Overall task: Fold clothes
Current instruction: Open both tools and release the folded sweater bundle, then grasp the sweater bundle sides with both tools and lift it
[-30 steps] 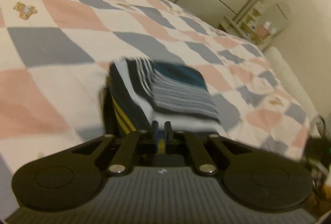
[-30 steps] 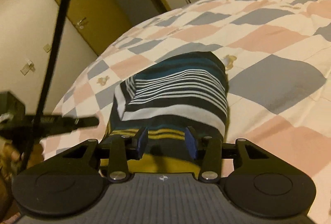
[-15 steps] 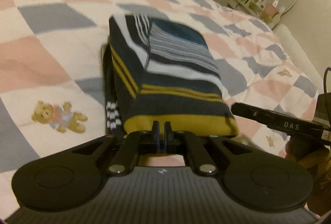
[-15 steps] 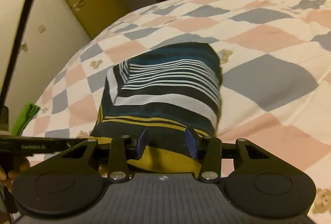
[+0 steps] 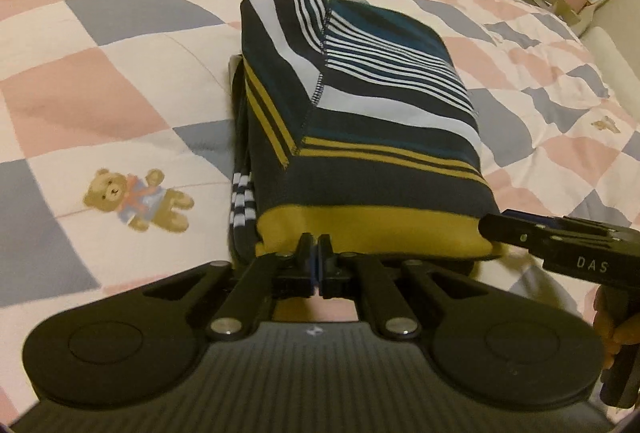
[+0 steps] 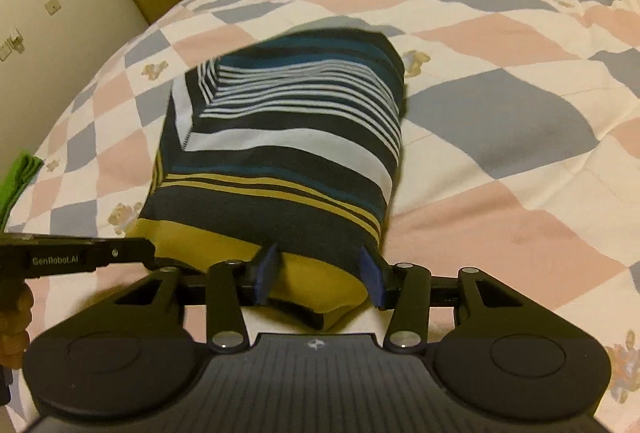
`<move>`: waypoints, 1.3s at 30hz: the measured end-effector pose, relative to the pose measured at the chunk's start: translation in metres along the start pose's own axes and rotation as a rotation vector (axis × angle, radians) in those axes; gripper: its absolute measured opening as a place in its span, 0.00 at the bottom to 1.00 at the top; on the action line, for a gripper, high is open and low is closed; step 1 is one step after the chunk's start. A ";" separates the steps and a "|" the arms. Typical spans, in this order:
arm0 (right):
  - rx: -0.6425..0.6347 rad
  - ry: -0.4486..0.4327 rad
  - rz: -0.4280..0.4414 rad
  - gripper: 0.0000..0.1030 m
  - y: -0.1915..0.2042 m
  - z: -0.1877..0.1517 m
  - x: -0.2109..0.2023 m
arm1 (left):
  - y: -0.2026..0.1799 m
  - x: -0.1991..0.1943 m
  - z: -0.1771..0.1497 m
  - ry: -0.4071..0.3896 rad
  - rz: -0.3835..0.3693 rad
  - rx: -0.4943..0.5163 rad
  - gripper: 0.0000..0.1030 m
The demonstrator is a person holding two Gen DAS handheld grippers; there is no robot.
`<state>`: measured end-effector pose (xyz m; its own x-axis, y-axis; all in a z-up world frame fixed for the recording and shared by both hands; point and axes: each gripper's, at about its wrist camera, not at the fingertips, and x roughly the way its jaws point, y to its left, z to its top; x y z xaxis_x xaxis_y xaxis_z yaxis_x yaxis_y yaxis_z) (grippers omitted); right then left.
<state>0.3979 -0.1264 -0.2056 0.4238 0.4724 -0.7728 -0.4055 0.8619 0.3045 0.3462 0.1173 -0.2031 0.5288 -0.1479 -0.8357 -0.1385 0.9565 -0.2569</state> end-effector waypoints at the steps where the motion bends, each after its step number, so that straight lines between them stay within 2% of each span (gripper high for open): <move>1: -0.001 -0.001 0.000 0.45 0.000 -0.001 -0.003 | -0.003 -0.004 -0.002 0.001 0.010 -0.005 0.03; 9: -0.020 0.019 0.010 0.47 -0.008 -0.014 -0.021 | -0.025 -0.030 -0.024 0.003 0.064 -0.044 0.06; 14: -0.042 0.030 0.030 0.59 -0.012 -0.018 -0.030 | -0.035 -0.046 -0.035 -0.007 0.106 -0.064 0.19; 20: 0.006 0.037 0.064 0.71 -0.030 -0.011 -0.031 | -0.022 -0.053 -0.030 -0.004 0.117 -0.089 0.28; 24: 0.008 0.050 0.035 0.71 -0.035 -0.001 -0.017 | -0.006 -0.050 -0.021 0.006 0.115 -0.104 0.28; 28: -0.010 0.052 0.008 0.71 -0.032 0.018 -0.001 | 0.008 -0.039 -0.006 0.015 0.096 -0.093 0.29; 31: -0.001 0.043 0.021 0.72 -0.030 0.039 0.008 | 0.019 -0.032 0.008 0.024 0.063 -0.076 0.30; 35: 0.077 0.038 0.096 0.78 -0.040 0.062 0.020 | 0.032 -0.020 0.033 0.041 0.039 -0.048 0.34; 37: 0.140 0.043 0.143 0.81 -0.049 0.069 0.030 | 0.039 -0.014 0.043 0.053 0.004 -0.052 0.36; 39: 0.211 0.045 0.187 0.82 -0.060 0.073 0.038 | 0.045 -0.008 0.052 0.064 -0.037 -0.066 0.43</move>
<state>0.4978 -0.1468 -0.2125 0.3187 0.6225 -0.7148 -0.2941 0.7818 0.5498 0.3797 0.1748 -0.1831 0.4798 -0.2005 -0.8542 -0.1759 0.9318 -0.3175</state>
